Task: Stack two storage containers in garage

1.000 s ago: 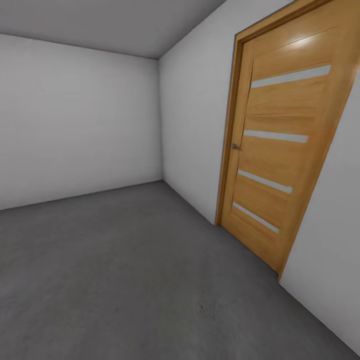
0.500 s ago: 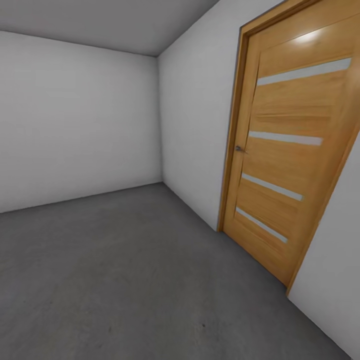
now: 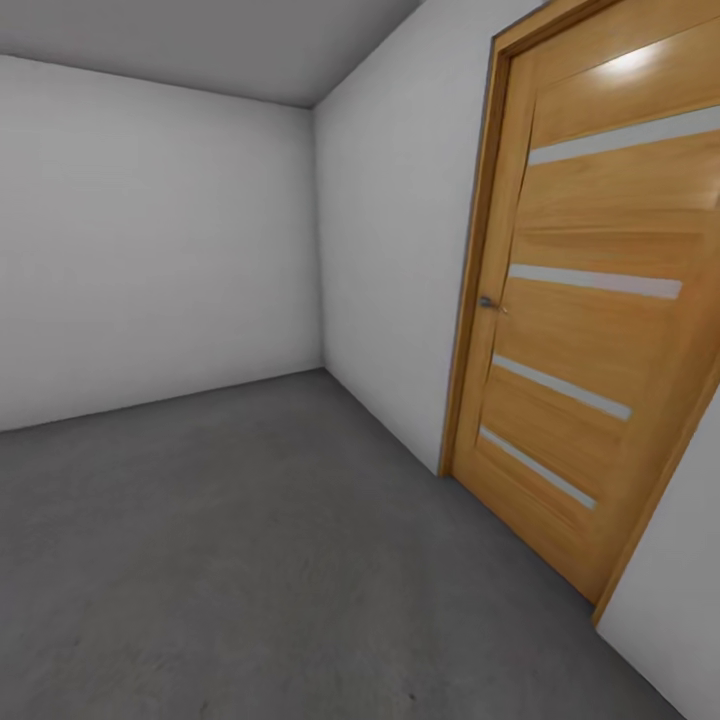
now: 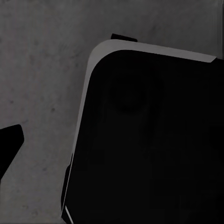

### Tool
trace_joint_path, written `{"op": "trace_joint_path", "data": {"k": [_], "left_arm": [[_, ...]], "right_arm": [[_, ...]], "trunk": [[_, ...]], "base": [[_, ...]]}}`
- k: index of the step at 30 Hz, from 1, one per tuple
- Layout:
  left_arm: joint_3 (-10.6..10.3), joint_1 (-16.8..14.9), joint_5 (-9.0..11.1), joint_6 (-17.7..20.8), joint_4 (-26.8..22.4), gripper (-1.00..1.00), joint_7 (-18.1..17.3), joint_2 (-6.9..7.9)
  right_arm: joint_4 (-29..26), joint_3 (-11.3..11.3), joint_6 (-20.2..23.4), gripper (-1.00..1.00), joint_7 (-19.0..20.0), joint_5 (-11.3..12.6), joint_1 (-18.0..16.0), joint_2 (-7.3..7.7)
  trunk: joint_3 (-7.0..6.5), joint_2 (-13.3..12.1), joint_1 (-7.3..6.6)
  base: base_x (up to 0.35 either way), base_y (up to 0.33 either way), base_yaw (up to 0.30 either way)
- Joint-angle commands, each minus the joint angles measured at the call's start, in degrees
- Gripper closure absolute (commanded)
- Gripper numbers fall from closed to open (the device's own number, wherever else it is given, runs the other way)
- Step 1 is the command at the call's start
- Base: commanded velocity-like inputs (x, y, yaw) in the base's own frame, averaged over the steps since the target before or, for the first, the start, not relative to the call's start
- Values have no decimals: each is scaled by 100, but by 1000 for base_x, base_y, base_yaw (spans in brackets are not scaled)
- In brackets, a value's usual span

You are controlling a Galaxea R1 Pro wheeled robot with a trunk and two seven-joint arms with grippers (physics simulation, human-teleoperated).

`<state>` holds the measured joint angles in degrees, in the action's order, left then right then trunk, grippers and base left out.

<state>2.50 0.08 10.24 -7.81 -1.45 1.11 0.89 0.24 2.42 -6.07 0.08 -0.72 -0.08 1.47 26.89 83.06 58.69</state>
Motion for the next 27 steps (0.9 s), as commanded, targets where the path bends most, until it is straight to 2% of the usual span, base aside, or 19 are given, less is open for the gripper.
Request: {"op": "trace_joint_path", "data": {"k": [1, 17, 27], "left_arm": [[18, 1, 14, -10, -4, -100, 3, -1], [18, 1, 85, -10, -4, -100, 3, -1], [19, 1, 101, -2, -4, -100, -4, -1]], "right_arm": [[3, 22, -62, -100, 1, -1, -1, 2], [3, 13, -105, -100, 1, 58, -1, 2], [3, 21, -99, -100, 6, 24, -1, 2]], "trunk": [[4, 2, 3], [4, 2, 3], [4, 2, 3]], "base": [[324, 0, -17], [324, 0, -221], [323, 25, -44]]}}
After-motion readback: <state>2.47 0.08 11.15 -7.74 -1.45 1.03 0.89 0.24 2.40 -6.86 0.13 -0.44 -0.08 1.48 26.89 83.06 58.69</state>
